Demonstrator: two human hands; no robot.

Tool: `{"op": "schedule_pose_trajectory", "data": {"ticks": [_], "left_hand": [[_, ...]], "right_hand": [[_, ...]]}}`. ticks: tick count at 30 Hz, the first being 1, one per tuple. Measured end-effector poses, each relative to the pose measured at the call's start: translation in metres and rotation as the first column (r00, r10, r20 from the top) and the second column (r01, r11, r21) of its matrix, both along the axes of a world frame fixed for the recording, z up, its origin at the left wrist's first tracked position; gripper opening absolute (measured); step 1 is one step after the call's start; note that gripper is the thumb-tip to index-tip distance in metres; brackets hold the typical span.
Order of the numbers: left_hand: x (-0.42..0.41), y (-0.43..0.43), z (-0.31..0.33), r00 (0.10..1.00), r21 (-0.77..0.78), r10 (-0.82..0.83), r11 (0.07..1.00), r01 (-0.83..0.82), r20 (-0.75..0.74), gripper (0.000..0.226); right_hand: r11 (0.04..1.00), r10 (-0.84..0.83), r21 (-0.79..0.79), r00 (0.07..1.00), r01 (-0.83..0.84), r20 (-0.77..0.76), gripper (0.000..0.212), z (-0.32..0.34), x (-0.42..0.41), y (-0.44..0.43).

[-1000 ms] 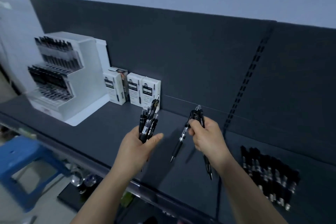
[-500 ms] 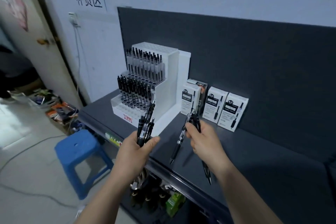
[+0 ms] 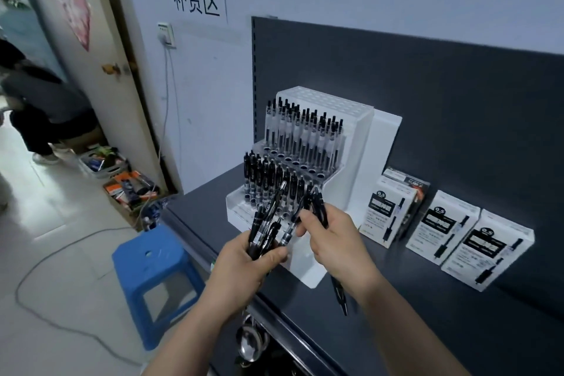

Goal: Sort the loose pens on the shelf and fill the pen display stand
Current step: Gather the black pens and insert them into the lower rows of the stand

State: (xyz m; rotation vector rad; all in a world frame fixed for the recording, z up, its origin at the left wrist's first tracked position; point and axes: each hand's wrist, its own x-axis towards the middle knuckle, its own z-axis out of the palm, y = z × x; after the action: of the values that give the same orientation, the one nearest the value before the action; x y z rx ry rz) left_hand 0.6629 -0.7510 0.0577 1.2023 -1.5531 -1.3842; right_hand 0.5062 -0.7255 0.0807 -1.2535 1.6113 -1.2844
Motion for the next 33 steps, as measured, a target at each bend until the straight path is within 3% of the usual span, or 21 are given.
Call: {"op": "schedule_pose_trajectory", "data": {"ticks": [6,10,14,19,22,25,30,33], "left_hand": [[0.026,-0.054,-0.001,0.999,0.017,-0.034,0.999,0.034,-0.019,0.019],[0.04,-0.086,0.002,0.984,0.001,-0.175,0.985,0.175,-0.025,0.012],[0.046,-0.107,0.011,0.945,-0.046,-0.327,0.944,0.326,-0.028,0.008],[0.051,-0.122,0.012,0.913,0.017,-0.401,0.915,0.404,-0.071,0.017],[0.049,-0.125,0.009,0.888,0.002,-0.454,0.89,0.455,-0.07,0.018],[0.05,-0.128,0.006,0.901,-0.013,-0.43,0.903,0.43,-0.047,0.017],[0.057,-0.141,0.0,0.946,-0.032,-0.323,0.946,0.323,0.0,0.02],[0.06,-0.145,-0.001,0.949,-0.035,-0.315,0.948,0.315,0.007,0.02]], "right_hand": [[1.0,-0.003,0.022,0.979,-0.002,0.203,0.025,0.011,0.014,-0.045],[0.993,-0.045,-0.097,0.981,0.063,0.187,0.022,0.016,0.031,-0.061],[0.982,-0.17,-0.063,0.977,0.179,0.126,0.018,0.02,0.051,-0.07],[0.955,-0.262,-0.108,0.956,0.277,0.133,0.019,0.022,0.068,-0.072],[0.932,-0.336,-0.098,0.933,0.349,0.127,0.029,0.017,0.075,-0.07],[0.901,-0.413,-0.098,0.904,0.423,0.111,0.034,0.014,0.079,-0.069],[0.851,-0.449,-0.127,0.831,0.51,0.328,0.022,0.017,0.072,-0.062],[0.87,-0.427,-0.124,0.856,0.476,0.292,0.022,0.017,0.066,-0.06]]}}
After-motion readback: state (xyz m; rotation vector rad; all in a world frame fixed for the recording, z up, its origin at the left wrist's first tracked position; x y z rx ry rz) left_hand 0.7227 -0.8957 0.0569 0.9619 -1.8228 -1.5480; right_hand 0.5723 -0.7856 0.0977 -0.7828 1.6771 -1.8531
